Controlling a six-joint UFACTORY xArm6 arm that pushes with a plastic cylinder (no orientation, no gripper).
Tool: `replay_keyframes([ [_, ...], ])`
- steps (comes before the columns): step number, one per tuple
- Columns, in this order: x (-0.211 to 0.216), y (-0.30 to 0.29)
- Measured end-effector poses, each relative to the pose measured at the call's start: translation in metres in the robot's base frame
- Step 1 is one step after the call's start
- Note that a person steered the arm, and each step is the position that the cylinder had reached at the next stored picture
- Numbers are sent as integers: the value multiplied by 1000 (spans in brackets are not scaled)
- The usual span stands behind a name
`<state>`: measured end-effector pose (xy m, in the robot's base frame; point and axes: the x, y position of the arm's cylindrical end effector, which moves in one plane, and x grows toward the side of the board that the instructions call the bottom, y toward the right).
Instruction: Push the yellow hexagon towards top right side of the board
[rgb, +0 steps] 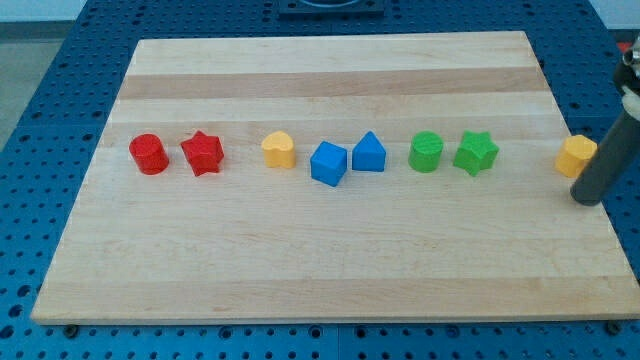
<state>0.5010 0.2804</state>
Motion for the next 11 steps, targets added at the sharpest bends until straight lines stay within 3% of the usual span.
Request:
replay_keyframes([
  [2,13,5],
  [5,-168,9],
  [6,-196,4],
  [8,-193,5],
  [9,-172,6],
  [11,-168,-30],
])
